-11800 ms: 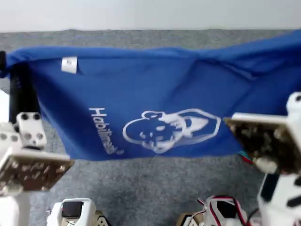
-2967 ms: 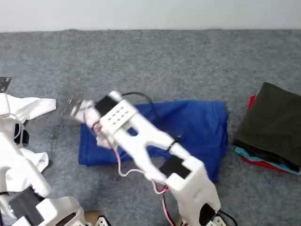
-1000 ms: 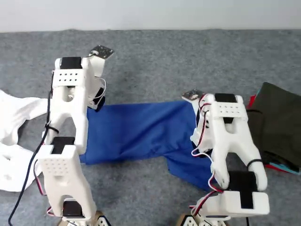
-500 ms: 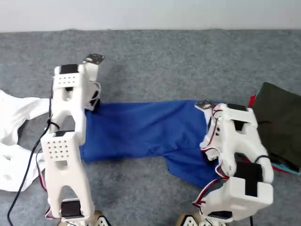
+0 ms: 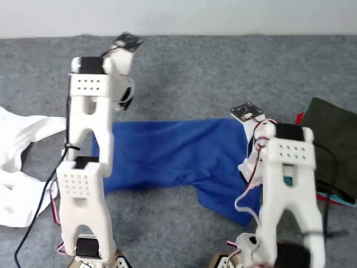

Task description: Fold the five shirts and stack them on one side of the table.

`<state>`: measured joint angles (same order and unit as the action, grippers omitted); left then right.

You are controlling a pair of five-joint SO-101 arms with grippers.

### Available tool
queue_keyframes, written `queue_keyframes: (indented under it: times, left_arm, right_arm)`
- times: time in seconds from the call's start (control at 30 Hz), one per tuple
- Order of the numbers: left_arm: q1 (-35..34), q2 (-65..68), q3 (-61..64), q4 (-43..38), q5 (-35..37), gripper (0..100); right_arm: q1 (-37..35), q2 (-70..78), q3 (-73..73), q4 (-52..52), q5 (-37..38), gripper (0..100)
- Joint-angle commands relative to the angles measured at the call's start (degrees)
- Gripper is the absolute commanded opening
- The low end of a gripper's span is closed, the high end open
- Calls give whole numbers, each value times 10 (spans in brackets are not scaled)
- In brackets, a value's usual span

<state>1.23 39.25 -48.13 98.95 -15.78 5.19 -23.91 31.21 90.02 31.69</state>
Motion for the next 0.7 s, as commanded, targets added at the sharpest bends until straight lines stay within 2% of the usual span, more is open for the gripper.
queue_keyframes:
  times: [0.0,0.27,0.4,0.6,0.67]
  left_arm:
    - [71,-99,57,17,4,79]
    - [223,-142,156,14,4,79]
    - [297,-141,165,-2,3,79]
    - [399,-140,212,-3,-1,84]
    - [422,-140,235,-12,-1,122]
  right_arm:
    - [56,-108,-5,36,-5,12]
    - [264,-205,-3,42,-2,14]
    - [338,-205,-2,41,47,14]
    - [396,-205,-2,36,72,14]
    - [399,-208,-2,38,72,14]
